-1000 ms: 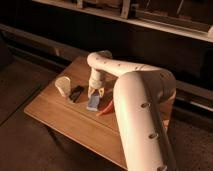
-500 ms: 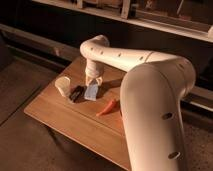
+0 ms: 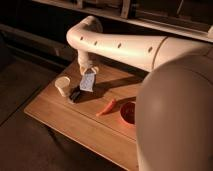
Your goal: Place the white sponge in the ceramic cup
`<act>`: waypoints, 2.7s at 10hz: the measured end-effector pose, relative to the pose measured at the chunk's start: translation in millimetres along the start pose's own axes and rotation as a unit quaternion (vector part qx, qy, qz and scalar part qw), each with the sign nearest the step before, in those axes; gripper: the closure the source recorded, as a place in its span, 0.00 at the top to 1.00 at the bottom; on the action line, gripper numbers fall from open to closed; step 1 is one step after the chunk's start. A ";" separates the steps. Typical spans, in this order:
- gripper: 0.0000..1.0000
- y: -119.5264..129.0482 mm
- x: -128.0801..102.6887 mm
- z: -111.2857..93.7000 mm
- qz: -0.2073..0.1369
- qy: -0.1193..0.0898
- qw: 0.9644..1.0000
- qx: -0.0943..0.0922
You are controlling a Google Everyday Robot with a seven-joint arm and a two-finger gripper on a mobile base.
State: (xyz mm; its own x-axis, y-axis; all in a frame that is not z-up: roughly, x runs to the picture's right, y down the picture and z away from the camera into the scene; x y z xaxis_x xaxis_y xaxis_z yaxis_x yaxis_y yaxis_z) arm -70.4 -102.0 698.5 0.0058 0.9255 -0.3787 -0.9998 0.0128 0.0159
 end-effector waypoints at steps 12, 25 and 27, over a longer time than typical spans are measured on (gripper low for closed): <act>0.00 82.9 -69.8 12.2 -0.093 0.068 0.991 0.070; 0.00 157.4 -122.0 17.0 -0.169 -0.038 0.985 0.006; 0.00 186.0 -112.6 25.3 -0.198 -0.036 0.979 -0.016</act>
State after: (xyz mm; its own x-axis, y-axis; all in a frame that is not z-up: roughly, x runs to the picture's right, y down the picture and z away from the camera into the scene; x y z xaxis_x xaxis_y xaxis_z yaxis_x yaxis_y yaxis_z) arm -256.5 -194.2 767.6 0.3934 0.8748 -0.2828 -0.9190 0.3651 -0.1488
